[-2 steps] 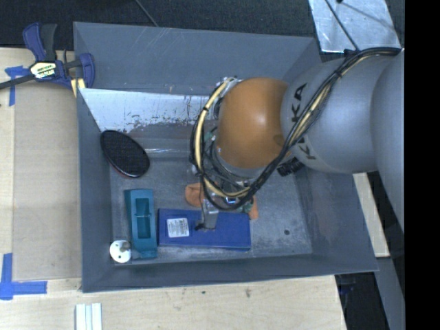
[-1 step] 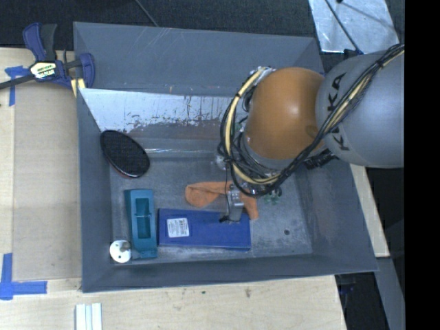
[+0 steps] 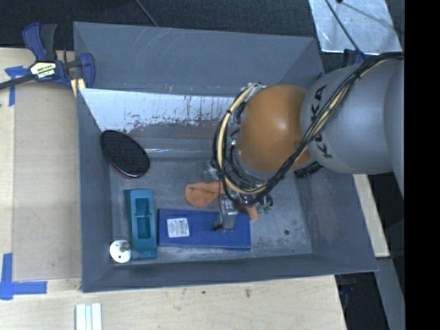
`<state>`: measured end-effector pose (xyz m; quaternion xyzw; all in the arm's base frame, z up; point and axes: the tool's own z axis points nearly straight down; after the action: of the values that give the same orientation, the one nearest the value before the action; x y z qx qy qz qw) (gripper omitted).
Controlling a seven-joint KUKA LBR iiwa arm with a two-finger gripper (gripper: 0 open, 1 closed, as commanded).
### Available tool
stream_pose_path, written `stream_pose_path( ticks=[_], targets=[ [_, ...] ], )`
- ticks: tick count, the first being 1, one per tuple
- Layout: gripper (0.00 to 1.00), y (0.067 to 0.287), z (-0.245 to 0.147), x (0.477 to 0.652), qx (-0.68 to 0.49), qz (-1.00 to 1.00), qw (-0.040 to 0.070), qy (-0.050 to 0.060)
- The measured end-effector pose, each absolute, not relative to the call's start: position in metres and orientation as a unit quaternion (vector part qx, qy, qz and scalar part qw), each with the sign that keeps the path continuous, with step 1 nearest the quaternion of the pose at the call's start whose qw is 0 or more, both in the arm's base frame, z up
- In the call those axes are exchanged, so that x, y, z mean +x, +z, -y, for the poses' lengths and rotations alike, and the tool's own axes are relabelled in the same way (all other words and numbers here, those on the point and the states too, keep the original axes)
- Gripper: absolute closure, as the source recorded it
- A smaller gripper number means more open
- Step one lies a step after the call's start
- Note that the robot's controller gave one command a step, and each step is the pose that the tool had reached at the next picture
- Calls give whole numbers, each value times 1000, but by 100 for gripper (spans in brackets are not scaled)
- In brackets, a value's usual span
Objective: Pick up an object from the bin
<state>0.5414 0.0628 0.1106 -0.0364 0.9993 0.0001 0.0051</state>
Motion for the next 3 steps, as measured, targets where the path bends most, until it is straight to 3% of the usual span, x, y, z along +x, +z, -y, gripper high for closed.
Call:
stream_pose_path(
  ticks=[1,3],
  targets=[
    [100,84,-48,572,30,-1000,2,1],
    [100,86,-48,572,30,-1000,2,1]
  ],
)
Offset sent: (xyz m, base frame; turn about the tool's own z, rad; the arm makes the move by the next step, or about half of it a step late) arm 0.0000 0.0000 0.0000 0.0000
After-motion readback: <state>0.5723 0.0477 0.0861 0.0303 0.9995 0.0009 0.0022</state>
